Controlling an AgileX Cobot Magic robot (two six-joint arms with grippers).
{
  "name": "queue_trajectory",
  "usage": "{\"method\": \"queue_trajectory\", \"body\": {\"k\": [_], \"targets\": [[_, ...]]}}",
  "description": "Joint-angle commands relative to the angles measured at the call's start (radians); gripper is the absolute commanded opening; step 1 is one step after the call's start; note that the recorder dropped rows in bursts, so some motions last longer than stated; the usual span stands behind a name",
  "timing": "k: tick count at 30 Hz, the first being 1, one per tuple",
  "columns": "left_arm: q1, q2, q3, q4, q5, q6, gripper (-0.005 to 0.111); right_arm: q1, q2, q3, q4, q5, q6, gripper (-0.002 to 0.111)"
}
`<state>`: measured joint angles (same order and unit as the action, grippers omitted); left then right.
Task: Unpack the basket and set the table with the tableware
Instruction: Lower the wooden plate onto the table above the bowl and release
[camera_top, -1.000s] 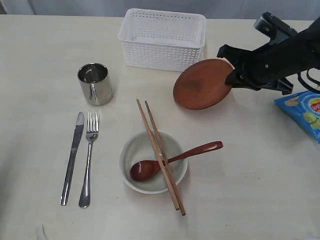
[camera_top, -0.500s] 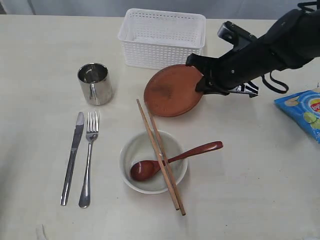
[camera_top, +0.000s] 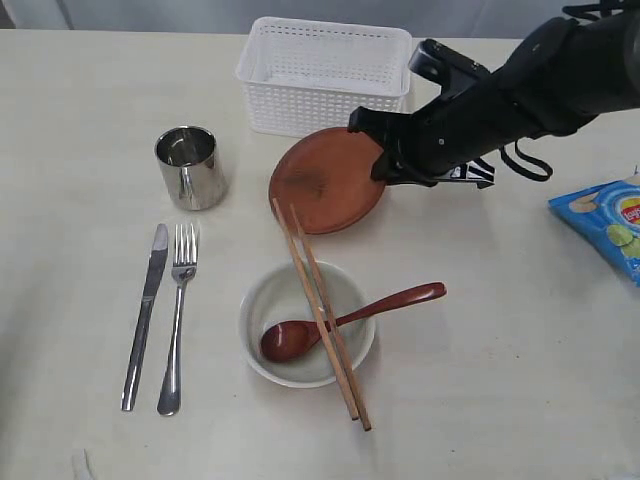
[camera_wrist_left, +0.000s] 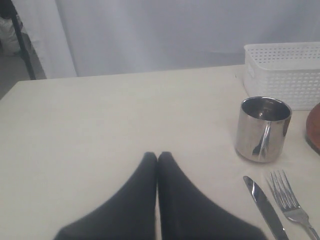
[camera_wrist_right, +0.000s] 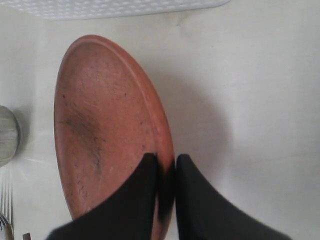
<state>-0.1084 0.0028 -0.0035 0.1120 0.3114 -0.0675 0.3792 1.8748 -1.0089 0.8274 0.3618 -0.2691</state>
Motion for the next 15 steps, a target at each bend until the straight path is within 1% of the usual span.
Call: {"method": "queue_trajectory", "body": {"k": [1, 2, 3, 4, 5, 7, 9, 10, 13, 15], "targets": [[-0.006, -0.003, 0.003, -0.012, -0.007, 0.0, 0.0, -0.001, 0.003, -0.002, -0.011, -0.017, -0.015, 0.0], [-0.006, -0.003, 0.003, -0.012, -0.007, 0.0, 0.0, -0.001, 0.003, -0.002, -0.011, -0.017, -0.015, 0.0], [-0.006, -0.003, 0.003, -0.012, -0.007, 0.0, 0.0, -0.001, 0.003, -0.002, -0.011, -0.017, -0.015, 0.004], [-0.006, -0.003, 0.003, -0.012, -0.007, 0.0, 0.0, -0.001, 0.003, -0.002, -0.011, -0.017, -0.015, 0.01], [-0.006, -0.003, 0.003, -0.012, -0.007, 0.0, 0.0, -0.001, 0.003, -0.002, -0.011, -0.014, -0.015, 0.016], [-0.006, -0.003, 0.003, -0.012, -0.007, 0.0, 0.0, -0.001, 0.003, -0.002, -0.025, -0.005, -0.015, 0.034], [-0.006, -0.003, 0.003, -0.012, -0.007, 0.0, 0.0, -0.001, 0.003, -0.002, -0.029, 0.002, -0.015, 0.047], [-0.006, -0.003, 0.003, -0.012, -0.007, 0.0, 0.0, -0.001, 0.003, -0.002, -0.032, 0.005, -0.015, 0.05], [-0.006, -0.003, 0.003, -0.012, -0.007, 0.0, 0.0, -0.001, 0.001, -0.026, -0.114, 0.039, 0.003, 0.05], [-0.006, -0.003, 0.003, -0.012, -0.007, 0.0, 0.0, -0.005, 0.001, -0.055, -0.186, 0.092, 0.05, 0.05]]}}
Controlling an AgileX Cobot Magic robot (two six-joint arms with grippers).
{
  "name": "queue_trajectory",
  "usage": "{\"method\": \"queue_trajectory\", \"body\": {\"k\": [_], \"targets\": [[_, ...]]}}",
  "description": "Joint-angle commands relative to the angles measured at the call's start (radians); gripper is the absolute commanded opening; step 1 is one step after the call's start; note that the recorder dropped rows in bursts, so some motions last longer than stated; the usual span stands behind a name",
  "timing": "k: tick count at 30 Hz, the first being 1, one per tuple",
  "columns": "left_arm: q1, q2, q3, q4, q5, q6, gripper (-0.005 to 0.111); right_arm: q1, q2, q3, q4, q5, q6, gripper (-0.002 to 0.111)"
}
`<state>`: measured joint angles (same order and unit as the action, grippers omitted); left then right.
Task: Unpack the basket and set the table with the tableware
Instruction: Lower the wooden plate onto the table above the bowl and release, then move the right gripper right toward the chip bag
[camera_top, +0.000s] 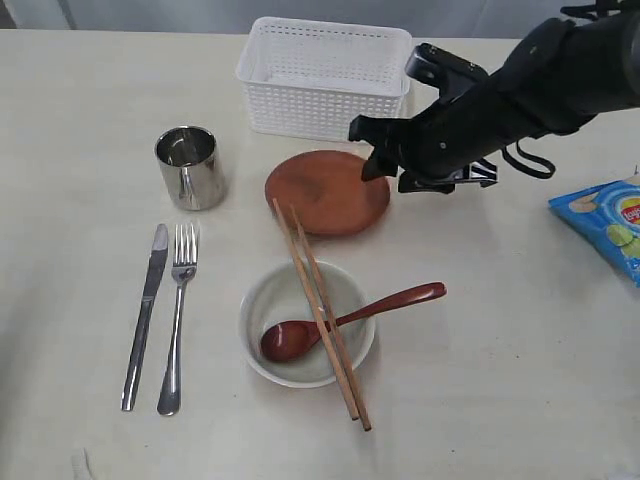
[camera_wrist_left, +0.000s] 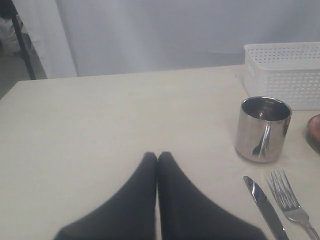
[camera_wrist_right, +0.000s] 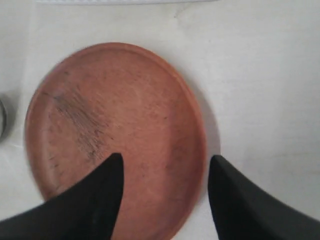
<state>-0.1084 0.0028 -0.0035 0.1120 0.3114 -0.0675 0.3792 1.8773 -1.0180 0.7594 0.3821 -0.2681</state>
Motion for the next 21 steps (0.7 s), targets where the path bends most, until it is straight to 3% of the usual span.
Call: {"method": "queue_trajectory", "body": {"k": [1, 14, 21], "targets": [[-0.006, -0.003, 0.003, -0.012, -0.007, 0.0, 0.0, -0.008, -0.001, -0.066, -0.151, 0.106, 0.072, 0.05], [-0.006, -0.003, 0.003, -0.012, -0.007, 0.0, 0.0, -0.089, -0.015, -0.201, -0.364, 0.485, 0.185, 0.049], [-0.006, -0.003, 0.003, -0.012, -0.007, 0.0, 0.0, -0.088, -0.054, -0.201, -0.419, 0.544, 0.178, 0.023]]}}
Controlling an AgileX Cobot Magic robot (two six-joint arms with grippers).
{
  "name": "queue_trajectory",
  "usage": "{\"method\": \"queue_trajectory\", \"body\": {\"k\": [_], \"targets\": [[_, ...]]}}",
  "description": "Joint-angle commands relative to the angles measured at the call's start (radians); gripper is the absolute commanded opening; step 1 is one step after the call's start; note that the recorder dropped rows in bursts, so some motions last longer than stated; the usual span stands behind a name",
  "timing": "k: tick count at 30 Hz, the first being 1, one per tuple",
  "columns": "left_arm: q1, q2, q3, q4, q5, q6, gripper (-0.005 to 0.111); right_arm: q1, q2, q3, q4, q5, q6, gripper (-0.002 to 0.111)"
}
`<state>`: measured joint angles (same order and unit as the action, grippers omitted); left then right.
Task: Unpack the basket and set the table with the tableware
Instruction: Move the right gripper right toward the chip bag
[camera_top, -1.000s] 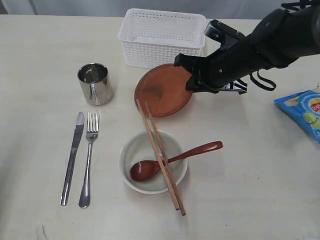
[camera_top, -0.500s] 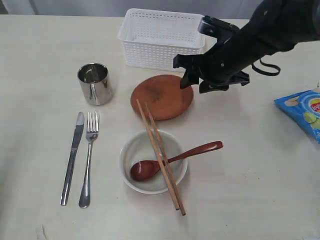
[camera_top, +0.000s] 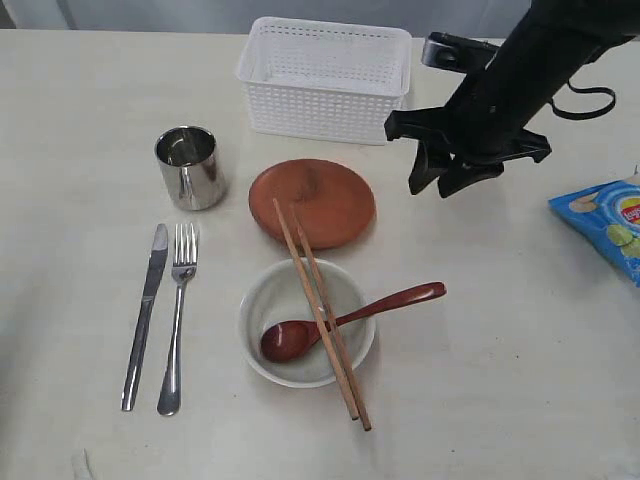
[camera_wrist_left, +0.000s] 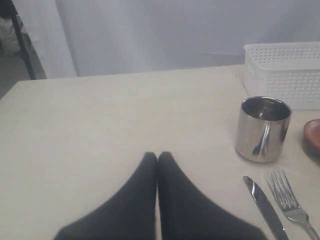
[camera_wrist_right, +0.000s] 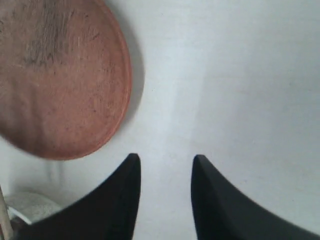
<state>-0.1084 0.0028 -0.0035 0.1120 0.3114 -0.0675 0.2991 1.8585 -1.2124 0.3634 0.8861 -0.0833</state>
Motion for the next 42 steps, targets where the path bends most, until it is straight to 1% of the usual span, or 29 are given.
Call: {"method": "queue_trajectory", "body": {"k": [1, 3, 6, 8, 10, 12, 14, 17, 19, 21, 22, 24, 27, 29, 31, 33, 35, 37, 42], "targets": [[-0.006, -0.003, 0.003, -0.012, -0.007, 0.0, 0.0, -0.008, -0.051, -0.006, -0.028, 0.048, -0.009, 0.019], [-0.006, -0.003, 0.003, -0.012, -0.007, 0.0, 0.0, -0.008, -0.075, -0.006, -0.049, 0.07, -0.011, 0.015], [-0.006, -0.003, 0.003, -0.012, -0.007, 0.0, 0.0, -0.008, -0.134, -0.006, -0.144, 0.092, -0.006, 0.007], [-0.006, -0.003, 0.003, -0.012, -0.007, 0.0, 0.0, -0.026, -0.18, -0.006, -0.232, 0.102, 0.041, 0.002], [-0.006, -0.003, 0.003, -0.012, -0.007, 0.0, 0.0, -0.068, -0.221, -0.006, -0.276, 0.127, 0.076, 0.001], [-0.006, -0.003, 0.003, -0.012, -0.007, 0.0, 0.0, -0.123, -0.242, -0.006, -0.279, 0.182, 0.048, 0.002], [-0.006, -0.003, 0.003, -0.012, -0.007, 0.0, 0.0, -0.19, -0.25, -0.006, -0.286, 0.243, 0.027, 0.01], [-0.006, -0.003, 0.003, -0.012, -0.007, 0.0, 0.0, -0.298, -0.25, -0.006, -0.336, 0.323, 0.041, 0.032], [-0.006, -0.003, 0.003, -0.012, -0.007, 0.0, 0.0, -0.365, -0.25, -0.002, -0.344, 0.326, 0.083, 0.048], [-0.006, -0.003, 0.003, -0.012, -0.007, 0.0, 0.0, -0.405, -0.25, 0.017, -0.355, 0.324, 0.083, 0.06], [-0.006, -0.003, 0.003, -0.012, -0.007, 0.0, 0.0, -0.419, -0.25, 0.031, -0.363, 0.319, 0.083, 0.064], [-0.006, -0.003, 0.003, -0.012, -0.007, 0.0, 0.0, -0.431, -0.25, 0.07, -0.371, 0.287, 0.083, 0.069], [-0.006, -0.003, 0.003, -0.012, -0.007, 0.0, 0.0, -0.422, -0.25, 0.148, -0.363, 0.197, 0.046, 0.069], [-0.006, -0.003, 0.003, -0.012, -0.007, 0.0, 0.0, -0.396, -0.25, 0.2, -0.376, 0.129, -0.003, 0.069], [-0.006, -0.003, 0.003, -0.012, -0.007, 0.0, 0.0, -0.36, -0.25, 0.236, -0.425, 0.07, -0.012, 0.069], [-0.006, -0.003, 0.003, -0.012, -0.007, 0.0, 0.0, -0.318, -0.25, 0.267, -0.507, 0.017, 0.015, 0.068], [-0.006, -0.003, 0.003, -0.012, -0.007, 0.0, 0.0, -0.273, -0.25, 0.291, -0.609, -0.027, 0.083, 0.067], [-0.006, -0.003, 0.003, -0.012, -0.007, 0.0, 0.0, -0.238, -0.245, 0.311, -0.666, -0.062, 0.111, 0.067], [-0.006, -0.003, 0.003, -0.012, -0.007, 0.0, 0.0, -0.173, -0.192, 0.324, -0.832, -0.059, 0.221, 0.067]]}}
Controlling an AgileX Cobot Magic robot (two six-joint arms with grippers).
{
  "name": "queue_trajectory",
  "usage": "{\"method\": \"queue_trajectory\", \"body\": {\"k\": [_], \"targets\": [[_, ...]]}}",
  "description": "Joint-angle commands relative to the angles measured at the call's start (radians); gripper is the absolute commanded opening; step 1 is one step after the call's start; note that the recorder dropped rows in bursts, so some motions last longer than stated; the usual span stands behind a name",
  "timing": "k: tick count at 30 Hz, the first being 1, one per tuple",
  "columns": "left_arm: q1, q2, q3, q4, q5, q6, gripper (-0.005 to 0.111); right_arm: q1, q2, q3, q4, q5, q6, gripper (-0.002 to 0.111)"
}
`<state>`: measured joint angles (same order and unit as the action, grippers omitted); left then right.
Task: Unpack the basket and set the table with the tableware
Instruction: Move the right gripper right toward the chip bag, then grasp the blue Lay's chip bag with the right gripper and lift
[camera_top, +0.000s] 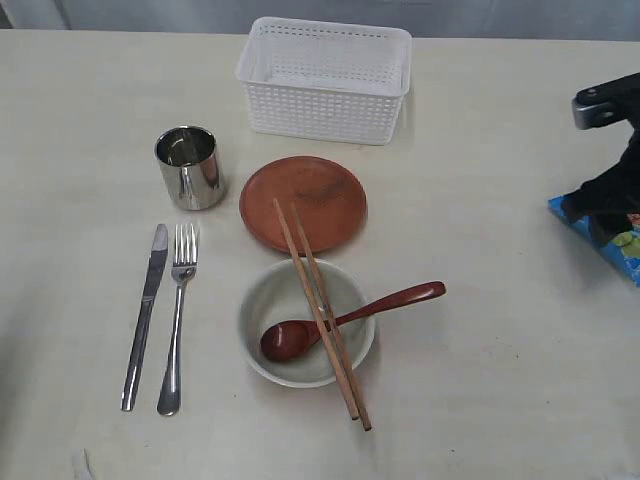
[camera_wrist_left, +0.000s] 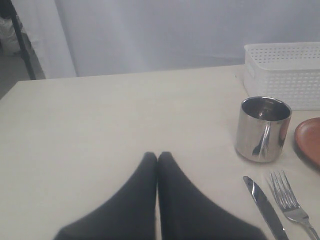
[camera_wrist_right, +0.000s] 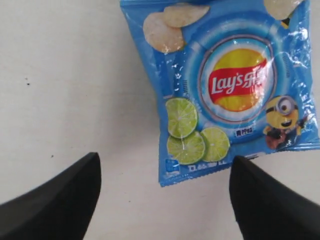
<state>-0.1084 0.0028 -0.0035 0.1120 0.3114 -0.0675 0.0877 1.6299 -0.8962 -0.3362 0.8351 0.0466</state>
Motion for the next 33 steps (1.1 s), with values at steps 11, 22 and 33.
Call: {"method": "queue_trajectory", "body": {"k": [11, 22, 33], "targets": [[-0.006, -0.003, 0.003, -0.012, -0.007, 0.0, 0.0, 0.048, 0.171, 0.008, -0.214, -0.019, 0.164, 0.068], [-0.006, -0.003, 0.003, -0.012, -0.007, 0.0, 0.0, 0.048, 0.199, 0.001, -0.226, 0.008, 0.2, -0.001], [-0.006, -0.003, 0.003, -0.012, -0.007, 0.0, 0.0, 0.155, 0.152, -0.036, -0.234, 0.037, 0.2, -0.001]]}}
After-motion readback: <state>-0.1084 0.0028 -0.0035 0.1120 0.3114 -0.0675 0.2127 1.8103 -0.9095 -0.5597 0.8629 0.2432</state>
